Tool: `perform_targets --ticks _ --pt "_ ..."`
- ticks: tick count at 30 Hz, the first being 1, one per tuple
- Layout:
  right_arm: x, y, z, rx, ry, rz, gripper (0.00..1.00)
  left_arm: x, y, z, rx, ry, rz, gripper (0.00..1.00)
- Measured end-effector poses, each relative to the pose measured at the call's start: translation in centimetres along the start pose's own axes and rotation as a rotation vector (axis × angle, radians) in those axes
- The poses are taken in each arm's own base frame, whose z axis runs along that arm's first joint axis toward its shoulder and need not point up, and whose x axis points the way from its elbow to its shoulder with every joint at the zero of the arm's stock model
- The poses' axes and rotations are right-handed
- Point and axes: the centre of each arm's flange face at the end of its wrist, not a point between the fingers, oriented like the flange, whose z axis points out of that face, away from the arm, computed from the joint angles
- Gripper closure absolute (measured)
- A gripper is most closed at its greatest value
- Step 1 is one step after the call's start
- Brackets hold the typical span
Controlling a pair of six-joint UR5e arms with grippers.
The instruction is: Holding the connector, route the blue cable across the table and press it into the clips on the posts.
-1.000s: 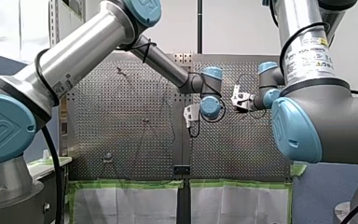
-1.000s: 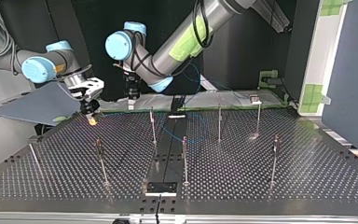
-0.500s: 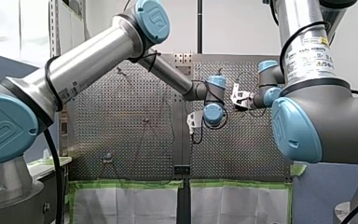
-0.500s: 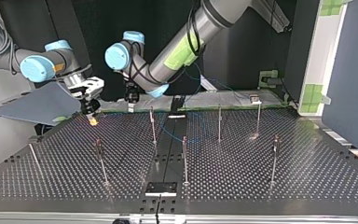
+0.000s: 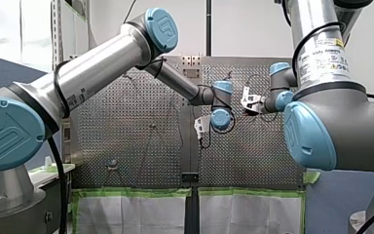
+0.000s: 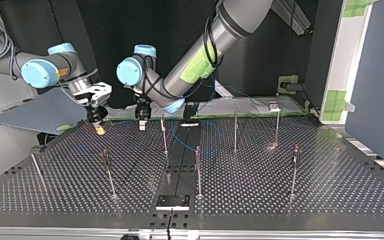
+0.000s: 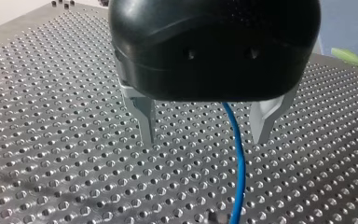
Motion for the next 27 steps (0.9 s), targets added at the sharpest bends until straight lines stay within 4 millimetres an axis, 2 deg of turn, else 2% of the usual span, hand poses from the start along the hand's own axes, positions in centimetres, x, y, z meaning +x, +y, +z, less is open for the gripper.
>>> perform_targets --ticks 4,6,7,8,9,10,11,12,13,14,23,27 --pt "0.1 -0.1 0.0 0.004 0.001 -0.001 1.0 0.0 0.1 0.1 0.0 0.002 0.0 0.0" --pt "0.1 -0.2 0.0 0.008 0.002 -0.001 1.0 0.0 0.1 0.1 0.004 0.004 -0.004 0.23" --pt "0.1 -0.2 0.0 0.009 0.002 -0.001 1.0 0.0 0.0 0.1 0.009 0.006 -0.008 0.23" --pt "0.1 -0.2 0.0 0.01 0.002 -0.001 1.0 0.0 0.0 0.1 0.014 0.007 -0.012 0.43" --pt "0.1 -0.2 0.0 0.01 0.002 -0.001 1.0 0.0 -0.1 0.1 0.022 0.009 -0.017 0.57" --pt "0.2 -0.2 0.0 0.01 0.002 0.0 1.0 0.0 -0.1 0.1 0.027 0.01 -0.021 0.57" --pt "0.2 -0.2 0.0 0.011 0.003 0.0 1.0 0.0 -0.2 0.1 0.031 0.01 -0.024 0.7" --pt "0.2 -0.2 0.0 0.011 0.003 0.0 1.0 0.0 -0.2 0.1 0.035 0.01 -0.028 0.88" --pt "0.2 -0.2 0.0 0.011 0.003 0.001 1.0 0.0 -0.3 0.1 0.036 0.01 -0.03 0.88" --pt "0.2 -0.2 0.0 0.011 0.003 0.001 1.0 0.0 -0.3 0.1 0.037 0.009 -0.032 1.0" --pt "0.5 0.0 0.0 0.009 0.009 0.006 1.0 -0.2 -0.2 -0.1 0.006 -0.001 -0.042 1.0" --pt "1.3 0.0 0.2 0.01 0.023 0.008 1.0 -0.8 -0.2 -0.3 -0.008 -0.006 -0.048 1.0"
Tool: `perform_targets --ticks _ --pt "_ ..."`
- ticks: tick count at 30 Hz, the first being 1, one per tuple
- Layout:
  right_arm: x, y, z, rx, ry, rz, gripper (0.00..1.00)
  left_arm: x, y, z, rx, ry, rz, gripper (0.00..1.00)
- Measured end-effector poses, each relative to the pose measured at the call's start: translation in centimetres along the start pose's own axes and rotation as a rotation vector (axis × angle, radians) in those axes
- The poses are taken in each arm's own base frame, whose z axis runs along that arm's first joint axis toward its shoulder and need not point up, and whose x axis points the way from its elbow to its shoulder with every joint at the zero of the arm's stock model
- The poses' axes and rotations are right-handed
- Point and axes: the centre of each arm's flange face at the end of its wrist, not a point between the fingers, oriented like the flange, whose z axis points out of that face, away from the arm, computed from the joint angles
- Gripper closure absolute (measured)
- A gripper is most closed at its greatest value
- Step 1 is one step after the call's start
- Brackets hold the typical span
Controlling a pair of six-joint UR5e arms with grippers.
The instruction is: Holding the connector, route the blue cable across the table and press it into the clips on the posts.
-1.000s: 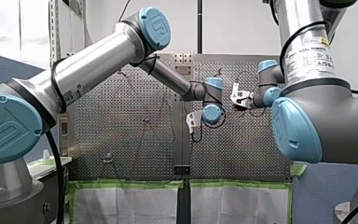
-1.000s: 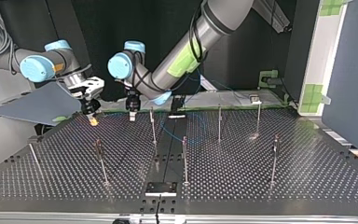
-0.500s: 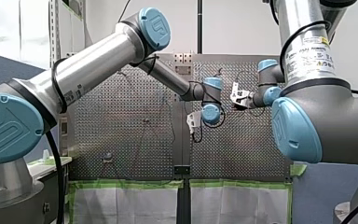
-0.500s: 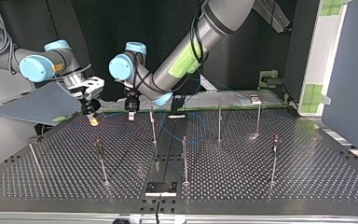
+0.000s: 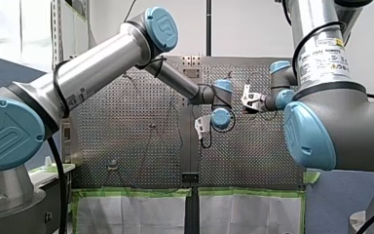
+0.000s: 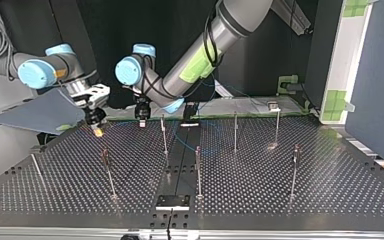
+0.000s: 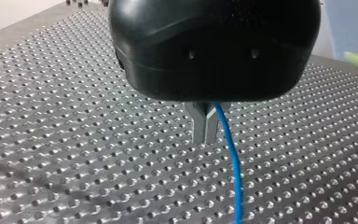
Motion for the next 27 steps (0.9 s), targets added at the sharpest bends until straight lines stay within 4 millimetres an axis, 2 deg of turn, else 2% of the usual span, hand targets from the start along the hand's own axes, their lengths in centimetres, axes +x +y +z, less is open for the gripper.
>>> perform_targets --ticks 3,10,24,27 --pt "1.2 -0.3 0.2 0.007 0.021 0.004 1.0 -1.1 -0.1 -0.3 -0.012 -0.005 -0.001 1.0" --pt "4.1 -1.5 0.0 0.038 0.07 0.025 1.0 -5.1 -0.9 -1.5 -0.012 -0.029 -0.012 1.0" --pt "10.8 -3.5 -1.8 0.07 0.174 0.06 1.0 -13.4 -2.0 -3.8 -0.027 -0.116 -0.046 1.0" --pt "12.1 -4.0 -2.1 0.078 0.194 0.057 1.0 -14.6 -2.0 -4.0 -0.028 -0.131 -0.052 1.0"
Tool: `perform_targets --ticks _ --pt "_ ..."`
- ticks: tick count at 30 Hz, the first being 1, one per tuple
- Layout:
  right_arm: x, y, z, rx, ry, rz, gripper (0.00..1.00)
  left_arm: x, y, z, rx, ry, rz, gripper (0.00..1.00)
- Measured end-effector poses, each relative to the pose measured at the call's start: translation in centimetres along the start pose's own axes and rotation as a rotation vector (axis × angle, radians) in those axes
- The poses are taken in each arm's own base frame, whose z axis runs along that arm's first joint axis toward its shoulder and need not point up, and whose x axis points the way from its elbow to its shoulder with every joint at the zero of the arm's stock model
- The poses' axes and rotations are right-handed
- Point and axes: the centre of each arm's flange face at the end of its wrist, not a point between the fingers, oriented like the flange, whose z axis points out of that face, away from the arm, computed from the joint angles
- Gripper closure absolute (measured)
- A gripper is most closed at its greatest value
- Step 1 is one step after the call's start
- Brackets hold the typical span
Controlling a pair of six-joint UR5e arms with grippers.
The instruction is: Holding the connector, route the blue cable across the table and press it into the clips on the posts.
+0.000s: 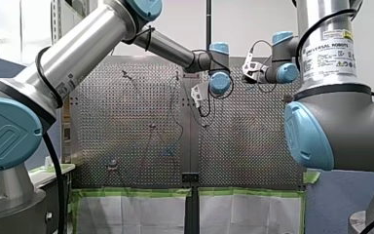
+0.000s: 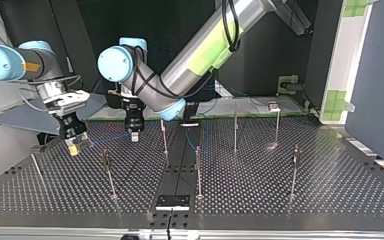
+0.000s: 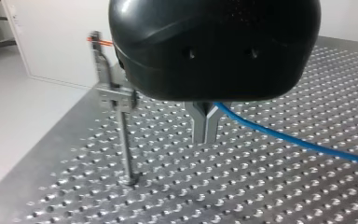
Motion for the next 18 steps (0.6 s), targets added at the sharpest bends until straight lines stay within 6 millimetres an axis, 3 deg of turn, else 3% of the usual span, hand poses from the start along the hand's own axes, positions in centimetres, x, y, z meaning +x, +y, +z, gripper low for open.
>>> perform_targets --ticks 7,18 --pt "1.0 -0.4 0.1 0.01 0.012 -0.004 1.0 -1.0 0.0 0.6 -0.001 -0.028 -0.009 1.0" --pt "4.5 -1.0 1.5 0.023 0.031 -0.022 1.0 -3.5 0.8 3.3 0.0 -0.08 -0.013 1.0"
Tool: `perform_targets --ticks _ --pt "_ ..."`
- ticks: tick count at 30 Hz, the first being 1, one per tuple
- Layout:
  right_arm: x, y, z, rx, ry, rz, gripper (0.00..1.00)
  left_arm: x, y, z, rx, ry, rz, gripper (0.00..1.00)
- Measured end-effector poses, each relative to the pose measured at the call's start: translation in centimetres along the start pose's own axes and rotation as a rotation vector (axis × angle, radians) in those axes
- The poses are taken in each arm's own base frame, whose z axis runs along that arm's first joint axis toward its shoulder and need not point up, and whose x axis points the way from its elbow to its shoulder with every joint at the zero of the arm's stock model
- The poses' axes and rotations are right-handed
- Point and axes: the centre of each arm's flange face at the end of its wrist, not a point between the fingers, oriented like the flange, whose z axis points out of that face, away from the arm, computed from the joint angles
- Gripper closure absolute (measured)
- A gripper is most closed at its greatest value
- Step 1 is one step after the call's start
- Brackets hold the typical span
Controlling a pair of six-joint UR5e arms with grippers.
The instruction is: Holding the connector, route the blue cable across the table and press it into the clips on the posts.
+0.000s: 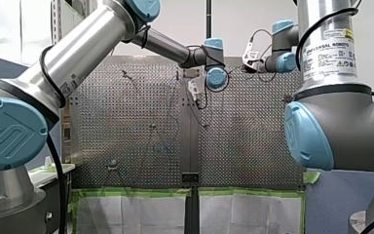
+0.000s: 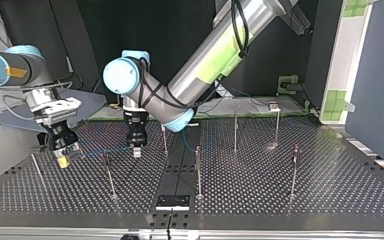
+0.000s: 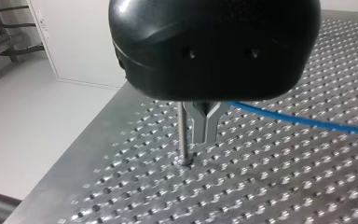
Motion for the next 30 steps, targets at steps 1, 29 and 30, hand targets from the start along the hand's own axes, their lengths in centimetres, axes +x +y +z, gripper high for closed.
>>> perform_targets --ticks 1,29,30 --pt "0.3 -0.1 0.1 0.001 0.002 -0.002 1.0 -0.2 0.1 0.2 0.0 -0.002 0.0 1.0" --pt "-0.6 1.9 0.6 -0.04 -0.014 0.005 1.0 0.5 1.6 2.9 0.118 0.001 -0.015 1.0" --pt "-0.6 2.0 0.6 -0.041 -0.015 0.005 1.0 0.6 1.7 3.1 0.121 0.001 -0.016 1.0"
